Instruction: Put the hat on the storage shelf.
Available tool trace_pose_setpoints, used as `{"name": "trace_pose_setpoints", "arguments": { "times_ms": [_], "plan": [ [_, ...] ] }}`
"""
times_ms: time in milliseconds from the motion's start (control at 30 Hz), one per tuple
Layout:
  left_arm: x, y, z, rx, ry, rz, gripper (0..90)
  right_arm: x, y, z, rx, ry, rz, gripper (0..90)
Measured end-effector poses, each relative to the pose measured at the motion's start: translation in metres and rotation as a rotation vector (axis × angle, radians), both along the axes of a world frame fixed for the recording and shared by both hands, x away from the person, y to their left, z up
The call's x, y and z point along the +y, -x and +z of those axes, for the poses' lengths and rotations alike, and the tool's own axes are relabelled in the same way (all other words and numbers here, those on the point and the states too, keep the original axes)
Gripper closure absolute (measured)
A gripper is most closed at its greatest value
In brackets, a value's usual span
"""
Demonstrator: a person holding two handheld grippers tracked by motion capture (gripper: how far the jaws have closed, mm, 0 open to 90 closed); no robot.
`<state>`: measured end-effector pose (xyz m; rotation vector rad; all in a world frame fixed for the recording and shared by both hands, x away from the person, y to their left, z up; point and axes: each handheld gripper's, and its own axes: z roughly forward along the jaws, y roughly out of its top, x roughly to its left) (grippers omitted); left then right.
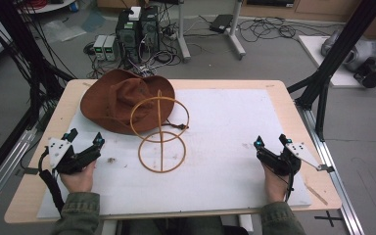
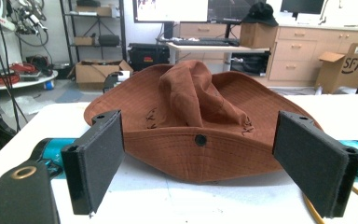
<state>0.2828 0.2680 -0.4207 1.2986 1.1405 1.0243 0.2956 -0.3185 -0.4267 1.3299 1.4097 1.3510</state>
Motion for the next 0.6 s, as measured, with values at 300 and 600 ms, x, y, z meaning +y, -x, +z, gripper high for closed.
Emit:
{"name": "trace_pose_setpoints", "arguments": {
  "times_ms": [300, 600],
  "plan": [
    [0.002, -0.018, 0.019, 0.037, -0.037, 0.013, 16.4, 0.002, -0.002, -0.001, -0.001, 0.000, 0.018, 12.2],
    [-0.003, -0.042, 0.036, 0.084, -0.057, -0.019, 16.4, 0.003, -0.003, -0.001, -0.001, 0.000, 0.032, 12.2]
  ]
}}
